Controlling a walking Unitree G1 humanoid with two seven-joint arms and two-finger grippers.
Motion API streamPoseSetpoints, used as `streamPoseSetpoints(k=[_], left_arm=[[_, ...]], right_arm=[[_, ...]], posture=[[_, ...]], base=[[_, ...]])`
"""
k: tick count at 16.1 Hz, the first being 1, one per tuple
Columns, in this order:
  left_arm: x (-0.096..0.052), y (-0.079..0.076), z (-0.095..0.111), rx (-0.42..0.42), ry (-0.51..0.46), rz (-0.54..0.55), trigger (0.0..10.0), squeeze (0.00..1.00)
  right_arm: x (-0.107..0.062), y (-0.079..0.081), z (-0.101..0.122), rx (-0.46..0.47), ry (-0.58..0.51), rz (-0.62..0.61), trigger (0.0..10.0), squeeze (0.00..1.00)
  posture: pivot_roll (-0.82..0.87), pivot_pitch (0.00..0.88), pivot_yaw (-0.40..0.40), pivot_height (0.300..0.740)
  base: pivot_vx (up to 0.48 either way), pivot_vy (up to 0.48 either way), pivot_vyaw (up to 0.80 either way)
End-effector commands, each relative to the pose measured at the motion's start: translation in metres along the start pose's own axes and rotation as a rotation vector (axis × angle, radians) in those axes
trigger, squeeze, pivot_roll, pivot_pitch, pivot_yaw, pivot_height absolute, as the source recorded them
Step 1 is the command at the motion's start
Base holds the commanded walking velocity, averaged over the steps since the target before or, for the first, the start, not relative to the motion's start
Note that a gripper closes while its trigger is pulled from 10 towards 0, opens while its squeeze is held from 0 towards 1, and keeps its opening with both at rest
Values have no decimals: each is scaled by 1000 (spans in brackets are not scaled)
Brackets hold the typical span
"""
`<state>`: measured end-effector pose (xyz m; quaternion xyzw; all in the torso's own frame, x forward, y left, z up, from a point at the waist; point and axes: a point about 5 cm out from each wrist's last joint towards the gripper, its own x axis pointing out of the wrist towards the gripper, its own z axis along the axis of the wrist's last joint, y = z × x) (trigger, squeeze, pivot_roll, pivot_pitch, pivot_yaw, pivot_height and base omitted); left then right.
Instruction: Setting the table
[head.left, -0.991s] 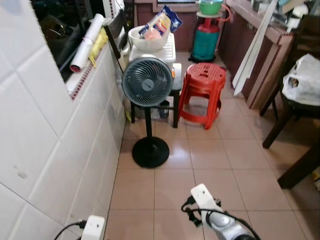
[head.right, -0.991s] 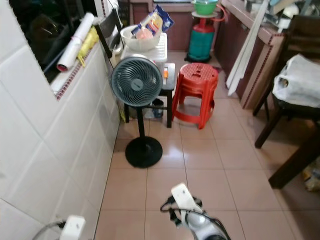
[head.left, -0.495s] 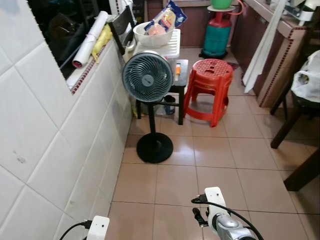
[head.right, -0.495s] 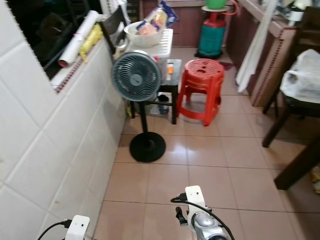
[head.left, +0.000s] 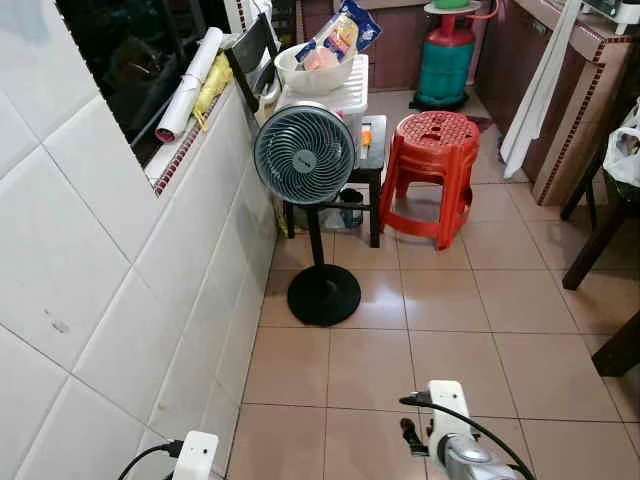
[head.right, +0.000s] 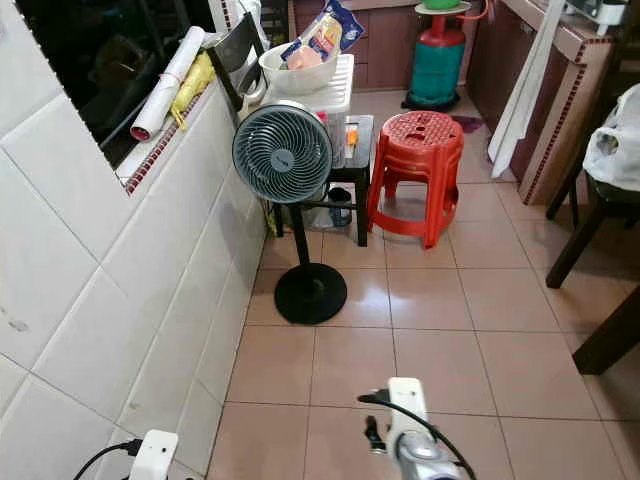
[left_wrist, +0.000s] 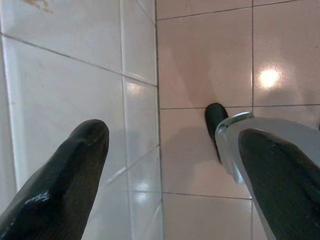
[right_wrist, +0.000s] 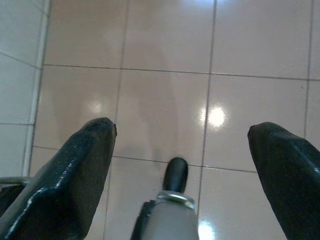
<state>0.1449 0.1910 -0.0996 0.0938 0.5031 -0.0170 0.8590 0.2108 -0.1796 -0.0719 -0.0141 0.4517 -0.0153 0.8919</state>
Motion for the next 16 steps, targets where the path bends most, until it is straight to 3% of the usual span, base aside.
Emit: streamPoseSetpoints(k=[1, 4, 8, 15, 16], left_arm=[[0, 2, 3, 34, -14, 3, 10000, 0], [1, -1, 10, 68, -57, 32, 10000, 0], [1, -6, 15, 45, -93, 43, 10000, 0], [1, -8, 16, 2, -91, 68, 10000, 0], [1, -8, 14, -35, -78, 71, 10000, 0]], right_arm=[[0, -3, -1, 10, -6, -10, 10000, 0], [-1, -12, 2, 3, -24, -39, 10000, 0], [0, -14, 15, -9, -55, -43, 10000, 0], [1, -3, 22, -118, -73, 16, 10000, 0], [1, -1, 21, -144, -68, 32, 10000, 0]], posture=[[-104, 0, 132, 740], [-133, 0, 118, 740], [-135, 0, 97, 740], [-113, 0, 72, 740], [-103, 0, 64, 740]], base=[[0, 0, 0], [0, 0, 0], [0, 0, 0], [0, 0, 0], [0, 0, 0]])
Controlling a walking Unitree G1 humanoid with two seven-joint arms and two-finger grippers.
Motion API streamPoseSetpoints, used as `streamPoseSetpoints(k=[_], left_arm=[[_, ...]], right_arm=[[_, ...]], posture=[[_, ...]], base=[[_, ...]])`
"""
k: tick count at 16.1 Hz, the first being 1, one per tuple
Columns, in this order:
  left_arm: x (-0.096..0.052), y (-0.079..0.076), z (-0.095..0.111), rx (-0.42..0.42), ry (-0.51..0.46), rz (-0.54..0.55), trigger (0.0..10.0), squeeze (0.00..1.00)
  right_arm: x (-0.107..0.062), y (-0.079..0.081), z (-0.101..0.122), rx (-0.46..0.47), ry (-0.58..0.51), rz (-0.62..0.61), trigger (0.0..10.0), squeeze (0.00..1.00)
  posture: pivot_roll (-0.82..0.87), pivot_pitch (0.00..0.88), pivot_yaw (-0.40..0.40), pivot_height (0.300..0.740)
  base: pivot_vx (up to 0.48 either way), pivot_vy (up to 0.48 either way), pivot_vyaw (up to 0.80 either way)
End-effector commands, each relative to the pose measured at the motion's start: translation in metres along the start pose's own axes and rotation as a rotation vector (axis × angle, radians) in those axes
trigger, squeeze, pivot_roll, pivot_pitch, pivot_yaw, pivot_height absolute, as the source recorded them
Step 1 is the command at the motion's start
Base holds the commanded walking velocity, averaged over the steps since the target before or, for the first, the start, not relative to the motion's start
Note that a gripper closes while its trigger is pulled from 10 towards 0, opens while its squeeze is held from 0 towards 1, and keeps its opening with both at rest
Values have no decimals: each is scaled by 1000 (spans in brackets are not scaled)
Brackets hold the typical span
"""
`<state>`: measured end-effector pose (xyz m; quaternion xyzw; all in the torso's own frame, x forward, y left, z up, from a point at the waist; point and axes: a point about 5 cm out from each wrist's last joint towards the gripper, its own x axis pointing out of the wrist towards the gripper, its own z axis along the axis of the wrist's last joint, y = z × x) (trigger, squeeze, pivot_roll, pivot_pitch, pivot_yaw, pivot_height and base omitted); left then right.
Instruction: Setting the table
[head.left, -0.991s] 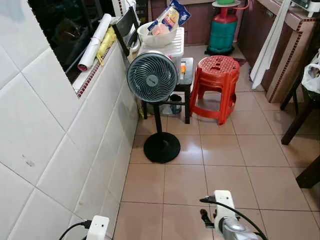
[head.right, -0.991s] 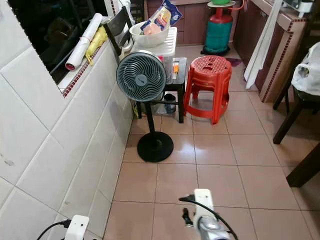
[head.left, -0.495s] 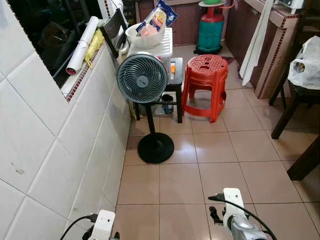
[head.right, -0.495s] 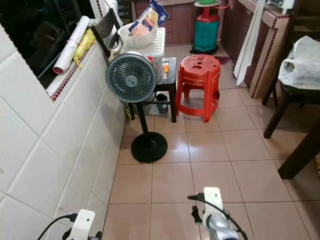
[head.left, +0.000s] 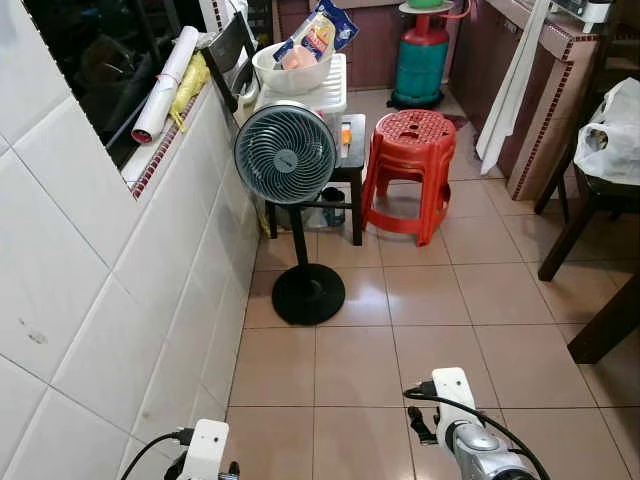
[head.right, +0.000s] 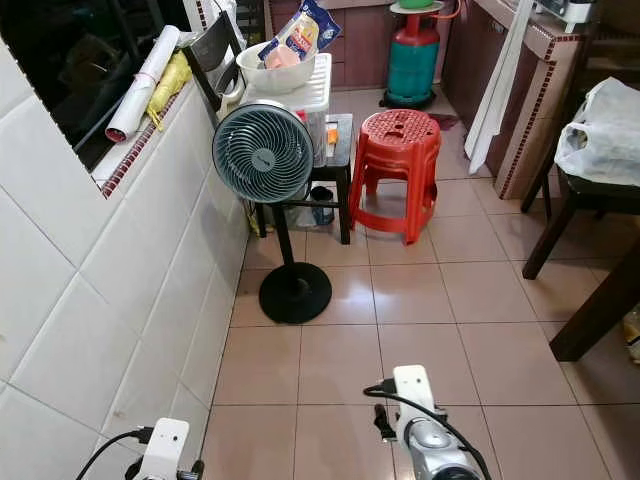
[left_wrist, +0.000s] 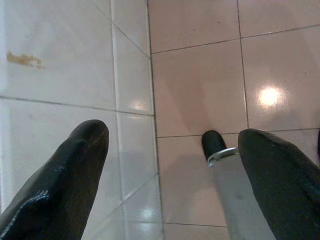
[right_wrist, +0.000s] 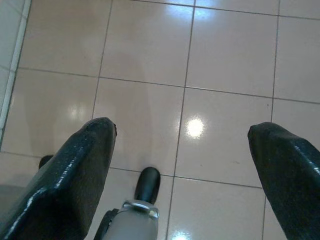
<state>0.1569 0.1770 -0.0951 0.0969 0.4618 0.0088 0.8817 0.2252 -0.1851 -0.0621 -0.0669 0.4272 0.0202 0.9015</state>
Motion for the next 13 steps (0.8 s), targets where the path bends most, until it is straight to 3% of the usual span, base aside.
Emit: streamPoseSetpoints(k=[1, 4, 7, 8, 9, 11, 13], left_arm=[[0, 4, -2, -41, 19, 19, 10000, 0], [0, 4, -4, -85, 33, 31, 10000, 0], [0, 6, 2, -114, -39, 58, 10000, 0], [5, 18, 31, -120, -120, 86, 10000, 0], [9, 35, 73, -126, -222, 121, 10000, 0], [9, 57, 115, -128, -310, 146, 10000, 0], [9, 56, 120, -127, -310, 136, 10000, 0]], right_arm=[[1, 6, 3, -31, -8, 24, 10000, 0], [1, 7, 2, -50, -2, 32, 10000, 0], [1, 7, 4, -51, -11, 33, 10000, 0], [1, 8, 6, -57, -16, 34, 10000, 0], [2, 9, 8, -63, -22, 36, 10000, 0], [3, 13, 17, -51, -43, 35, 10000, 0], [4, 16, 26, -27, -72, 40, 10000, 0]], posture=[[-99, 0, 60, 740], [-87, 0, 54, 740], [-63, 0, 43, 740], [-63, 0, 46, 740], [-63, 0, 46, 740], [-71, 0, 55, 740], [-78, 0, 62, 740]], base=[[0, 0, 0], [0, 0, 0], [0, 0, 0], [0, 0, 0], [0, 0, 0], [0, 0, 0], [0, 0, 0]])
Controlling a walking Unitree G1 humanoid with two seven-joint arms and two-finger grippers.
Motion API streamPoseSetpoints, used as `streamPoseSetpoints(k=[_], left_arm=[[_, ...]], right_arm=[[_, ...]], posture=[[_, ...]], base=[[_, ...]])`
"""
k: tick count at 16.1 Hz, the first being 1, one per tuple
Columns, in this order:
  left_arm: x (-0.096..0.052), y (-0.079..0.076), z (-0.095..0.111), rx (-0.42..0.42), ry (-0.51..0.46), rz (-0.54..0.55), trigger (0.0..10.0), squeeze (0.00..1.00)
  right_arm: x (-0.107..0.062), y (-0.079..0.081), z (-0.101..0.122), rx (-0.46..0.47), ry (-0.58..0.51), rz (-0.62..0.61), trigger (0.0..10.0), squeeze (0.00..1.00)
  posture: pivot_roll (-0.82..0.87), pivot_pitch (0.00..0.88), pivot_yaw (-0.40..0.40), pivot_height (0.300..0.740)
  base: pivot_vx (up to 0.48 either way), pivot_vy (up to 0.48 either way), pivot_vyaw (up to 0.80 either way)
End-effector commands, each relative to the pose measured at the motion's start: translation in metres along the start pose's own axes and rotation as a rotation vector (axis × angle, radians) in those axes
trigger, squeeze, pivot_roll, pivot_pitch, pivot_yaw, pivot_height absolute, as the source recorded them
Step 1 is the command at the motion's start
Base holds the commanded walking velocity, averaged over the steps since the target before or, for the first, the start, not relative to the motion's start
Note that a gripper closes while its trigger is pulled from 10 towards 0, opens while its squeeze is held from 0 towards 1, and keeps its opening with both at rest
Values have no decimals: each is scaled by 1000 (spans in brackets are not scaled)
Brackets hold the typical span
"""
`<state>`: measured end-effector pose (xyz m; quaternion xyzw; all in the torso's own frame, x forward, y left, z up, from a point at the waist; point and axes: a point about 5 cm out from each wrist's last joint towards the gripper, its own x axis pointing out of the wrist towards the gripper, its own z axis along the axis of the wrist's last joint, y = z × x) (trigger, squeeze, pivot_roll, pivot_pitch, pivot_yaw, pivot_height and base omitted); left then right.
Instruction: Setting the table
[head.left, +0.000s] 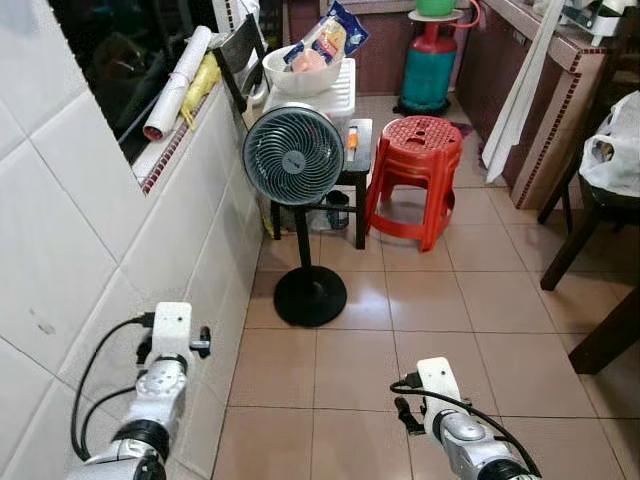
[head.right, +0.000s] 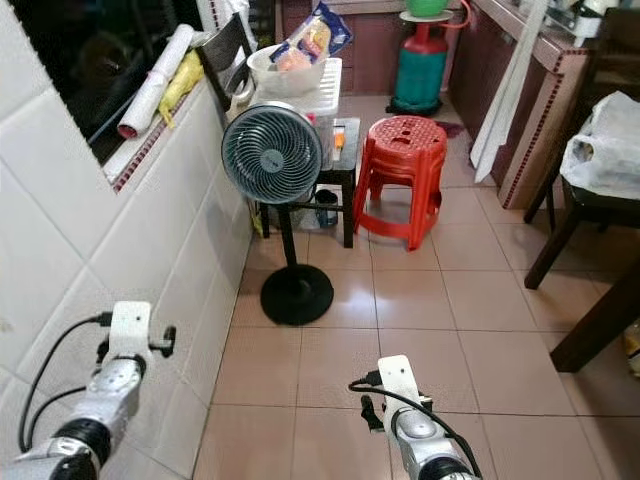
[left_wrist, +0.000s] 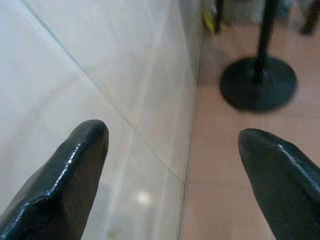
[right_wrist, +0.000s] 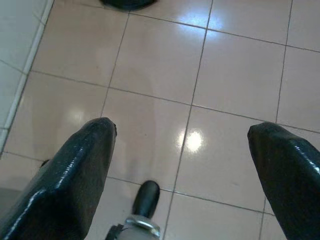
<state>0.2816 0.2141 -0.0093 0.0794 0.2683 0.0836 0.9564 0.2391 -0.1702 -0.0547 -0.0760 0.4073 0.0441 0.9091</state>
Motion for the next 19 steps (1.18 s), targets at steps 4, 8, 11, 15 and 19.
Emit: streamPoseSetpoints(k=[4, 8, 11, 15, 19], left_arm=[[-11, -14, -33, -49, 120, -51, 10000, 0], [-28, -38, -67, -108, 215, -108, 10000, 0], [-41, -44, -90, -73, 291, -146, 10000, 0], [-51, -42, -107, -25, 345, -173, 10000, 0], [-58, -40, -119, 57, 390, -242, 10000, 0]], right_arm=[[3, 7, 20, 10, -56, 19, 10000, 0], [3, 4, 23, -30, -62, 30, 10000, 0], [2, 4, 14, -57, -34, 34, 10000, 0], [0, 2, 2, -28, 6, 22, 10000, 0], [-3, -4, -15, 35, 55, -17, 10000, 0]], posture=[[-82, 0, 47, 740], [-87, 0, 18, 740], [-84, 0, 11, 740], [-80, 0, 24, 740], [-88, 0, 59, 740]], base=[[0, 0, 0], [0, 0, 0], [0, 0, 0], [0, 0, 0], [0, 0, 0]])
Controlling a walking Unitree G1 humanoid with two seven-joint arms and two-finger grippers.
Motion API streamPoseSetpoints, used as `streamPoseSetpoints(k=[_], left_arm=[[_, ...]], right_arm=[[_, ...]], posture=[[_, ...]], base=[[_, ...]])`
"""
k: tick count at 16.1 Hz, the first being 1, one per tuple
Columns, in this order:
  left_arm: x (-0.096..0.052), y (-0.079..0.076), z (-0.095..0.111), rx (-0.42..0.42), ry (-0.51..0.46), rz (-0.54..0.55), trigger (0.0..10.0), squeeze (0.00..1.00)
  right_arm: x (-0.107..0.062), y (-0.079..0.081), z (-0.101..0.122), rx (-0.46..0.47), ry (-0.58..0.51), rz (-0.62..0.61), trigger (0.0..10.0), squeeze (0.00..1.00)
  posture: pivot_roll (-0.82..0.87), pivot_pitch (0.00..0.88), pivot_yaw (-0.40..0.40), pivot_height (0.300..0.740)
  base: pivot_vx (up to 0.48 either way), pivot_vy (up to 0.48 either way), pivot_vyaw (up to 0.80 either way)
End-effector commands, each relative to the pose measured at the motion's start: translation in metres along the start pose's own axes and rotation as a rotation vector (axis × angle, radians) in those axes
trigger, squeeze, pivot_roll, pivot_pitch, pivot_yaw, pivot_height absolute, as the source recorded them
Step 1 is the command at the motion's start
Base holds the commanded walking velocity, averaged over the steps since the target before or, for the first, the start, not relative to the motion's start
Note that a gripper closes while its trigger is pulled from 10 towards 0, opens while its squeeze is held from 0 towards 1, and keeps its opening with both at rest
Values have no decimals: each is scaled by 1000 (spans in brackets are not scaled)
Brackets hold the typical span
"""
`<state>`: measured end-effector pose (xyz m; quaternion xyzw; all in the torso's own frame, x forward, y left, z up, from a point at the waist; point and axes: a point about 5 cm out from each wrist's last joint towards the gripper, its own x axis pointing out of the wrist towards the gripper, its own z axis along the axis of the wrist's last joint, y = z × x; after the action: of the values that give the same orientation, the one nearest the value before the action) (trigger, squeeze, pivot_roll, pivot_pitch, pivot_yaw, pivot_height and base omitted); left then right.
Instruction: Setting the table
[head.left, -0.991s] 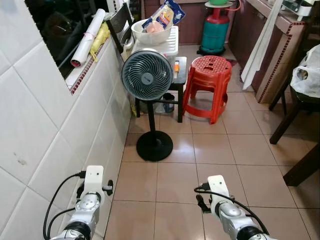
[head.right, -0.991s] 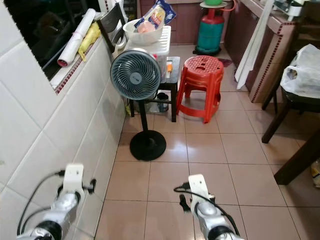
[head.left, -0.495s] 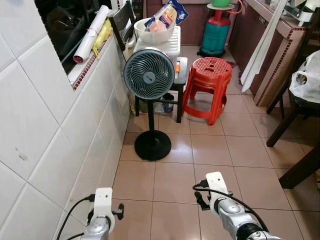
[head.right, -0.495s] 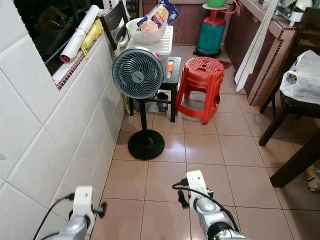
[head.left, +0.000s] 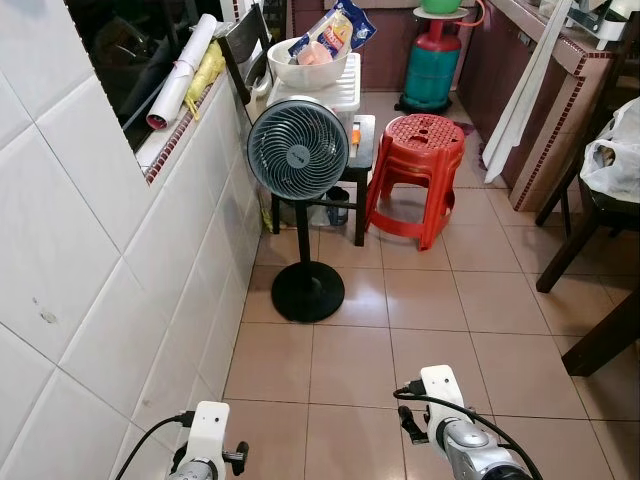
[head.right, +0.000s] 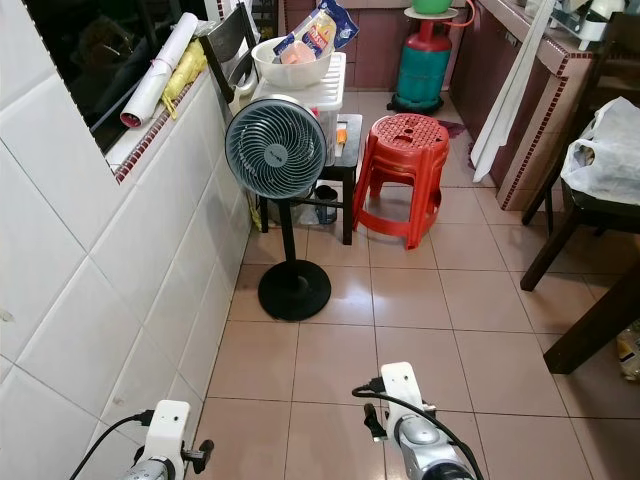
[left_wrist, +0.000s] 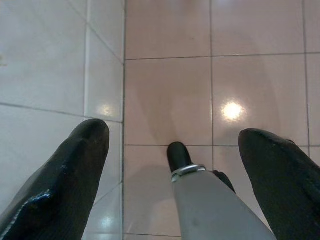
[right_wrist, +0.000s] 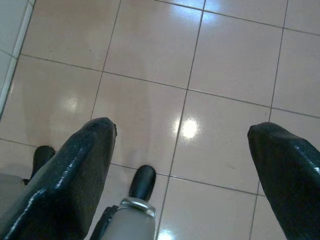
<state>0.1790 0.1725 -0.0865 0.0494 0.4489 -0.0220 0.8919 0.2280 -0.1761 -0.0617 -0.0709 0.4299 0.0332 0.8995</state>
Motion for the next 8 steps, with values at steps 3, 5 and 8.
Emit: streamPoseSetpoints(k=[3, 5, 8], left_arm=[[-3, -1, -13, 36, 43, -61, 10000, 0], [-4, -1, -17, 40, 54, -71, 10000, 0], [-3, -2, -14, 50, 47, -80, 10000, 0]], right_arm=[[-2, -3, -10, 31, 23, -18, 10000, 0], [-2, -3, -10, 37, 22, -21, 10000, 0], [-1, -3, -7, 36, 14, -20, 10000, 0]], posture=[[-94, 0, 78, 740], [-95, 0, 80, 740], [-97, 0, 79, 740]], base=[[0, 0, 0], [0, 0, 0], [0, 0, 0]])
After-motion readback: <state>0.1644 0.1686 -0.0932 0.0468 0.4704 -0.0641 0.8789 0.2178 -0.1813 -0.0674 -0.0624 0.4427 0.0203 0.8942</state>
